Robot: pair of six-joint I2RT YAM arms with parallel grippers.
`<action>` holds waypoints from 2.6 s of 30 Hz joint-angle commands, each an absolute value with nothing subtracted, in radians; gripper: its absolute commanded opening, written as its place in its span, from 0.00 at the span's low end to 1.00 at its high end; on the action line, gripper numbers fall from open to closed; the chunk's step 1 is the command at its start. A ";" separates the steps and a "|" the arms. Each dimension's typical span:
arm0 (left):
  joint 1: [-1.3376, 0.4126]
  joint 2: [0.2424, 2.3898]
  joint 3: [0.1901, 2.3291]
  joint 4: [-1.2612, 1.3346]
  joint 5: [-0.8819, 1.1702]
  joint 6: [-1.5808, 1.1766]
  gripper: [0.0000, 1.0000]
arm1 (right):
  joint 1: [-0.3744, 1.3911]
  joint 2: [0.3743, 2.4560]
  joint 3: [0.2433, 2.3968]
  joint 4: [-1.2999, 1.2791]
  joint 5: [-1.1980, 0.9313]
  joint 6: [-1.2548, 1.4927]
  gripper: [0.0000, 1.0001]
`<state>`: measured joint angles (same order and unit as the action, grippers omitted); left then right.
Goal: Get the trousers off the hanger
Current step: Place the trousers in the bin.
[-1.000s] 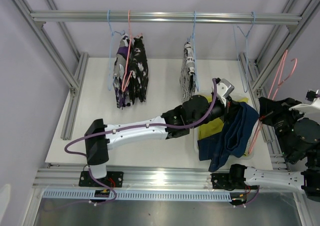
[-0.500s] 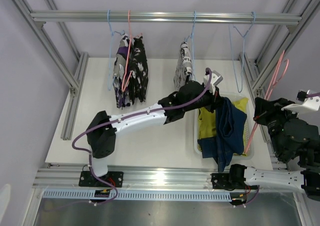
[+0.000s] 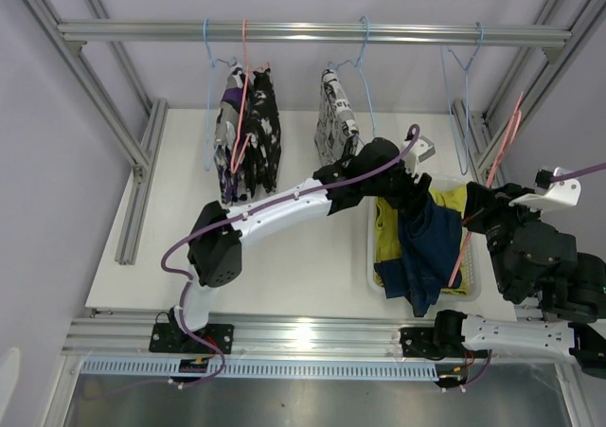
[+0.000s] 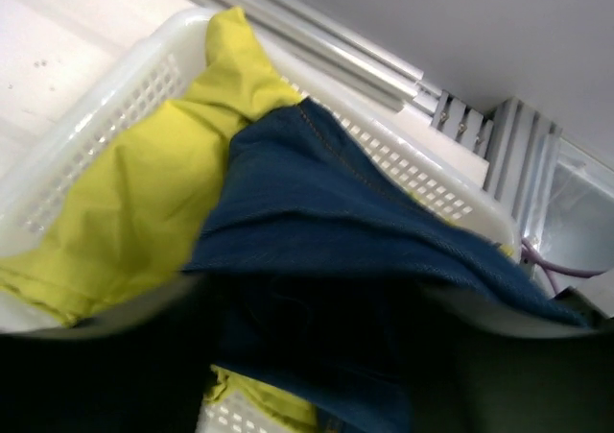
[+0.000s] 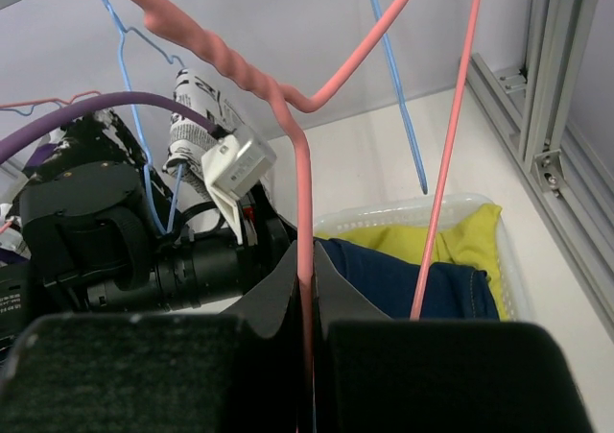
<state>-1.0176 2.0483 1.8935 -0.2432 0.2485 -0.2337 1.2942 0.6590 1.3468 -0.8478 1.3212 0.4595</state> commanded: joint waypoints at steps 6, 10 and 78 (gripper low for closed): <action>-0.956 1.962 1.859 -0.296 0.183 -0.221 0.90 | 1.304 0.675 1.341 -0.778 1.345 0.449 0.00; -0.960 1.898 1.827 -0.336 0.152 -0.216 0.92 | 1.301 0.673 1.333 -0.785 1.327 0.474 0.00; -1.215 1.878 1.784 -0.537 0.070 -0.420 0.01 | 1.301 0.617 1.359 -0.870 1.243 0.563 0.00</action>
<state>-1.1999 1.9007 1.7714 -0.5640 0.0322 -0.4351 1.2949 0.6262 1.3365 -0.8776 1.2312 0.5423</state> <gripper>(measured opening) 0.006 0.023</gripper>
